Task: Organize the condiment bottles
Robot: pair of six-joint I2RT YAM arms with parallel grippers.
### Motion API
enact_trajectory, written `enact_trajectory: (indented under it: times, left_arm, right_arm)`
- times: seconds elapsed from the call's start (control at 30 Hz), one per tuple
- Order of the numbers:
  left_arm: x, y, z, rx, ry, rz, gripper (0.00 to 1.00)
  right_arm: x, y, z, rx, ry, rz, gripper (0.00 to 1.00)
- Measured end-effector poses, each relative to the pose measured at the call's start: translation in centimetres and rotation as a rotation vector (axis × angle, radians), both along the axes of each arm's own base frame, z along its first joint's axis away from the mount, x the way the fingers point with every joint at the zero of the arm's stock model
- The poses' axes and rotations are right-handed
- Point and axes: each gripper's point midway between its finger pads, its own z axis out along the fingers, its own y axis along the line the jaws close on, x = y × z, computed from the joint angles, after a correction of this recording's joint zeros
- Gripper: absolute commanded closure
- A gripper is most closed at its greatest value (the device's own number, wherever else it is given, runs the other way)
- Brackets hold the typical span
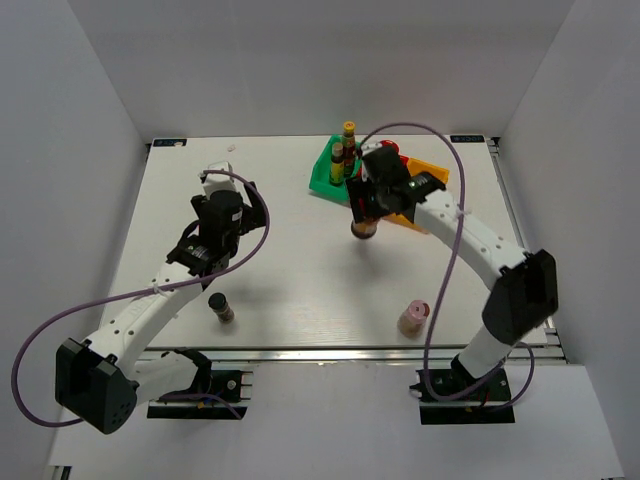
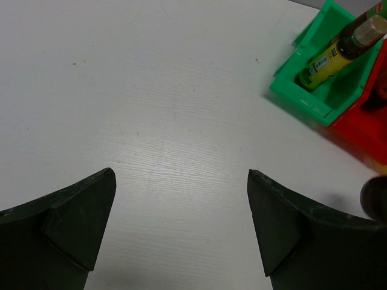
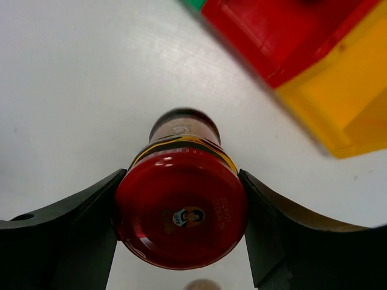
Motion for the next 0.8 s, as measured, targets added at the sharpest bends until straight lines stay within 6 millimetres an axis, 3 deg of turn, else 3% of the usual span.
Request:
enact_trajectory:
  times: [0.13, 0.37, 0.57, 0.8]
  left_arm:
    - [-0.1, 0.4, 0.0, 0.008, -0.005, 0.019, 0.02]
    - [-0.1, 0.9, 0.0, 0.019, -0.008, 0.042, 0.02]
    - [0.1, 1.1, -0.4, 0.032, -0.001, 0.053, 0.02]
    - [0.2, 1.1, -0.8, 0.046, 0.011, 0.056, 0.02]
  right_arm:
    - [6.6, -0.2, 1.0, 0.003, -0.056, -0.024, 0.70]
    - [13.9, -1.1, 0.3, -0.050, -0.102, -0.029, 0.70]
    - [17.0, -1.3, -1.5, -0.084, -0.127, -0.014, 0.71]
    - [18.1, -2.5, -2.7, -0.117, -0.130, -0.020, 0.68]
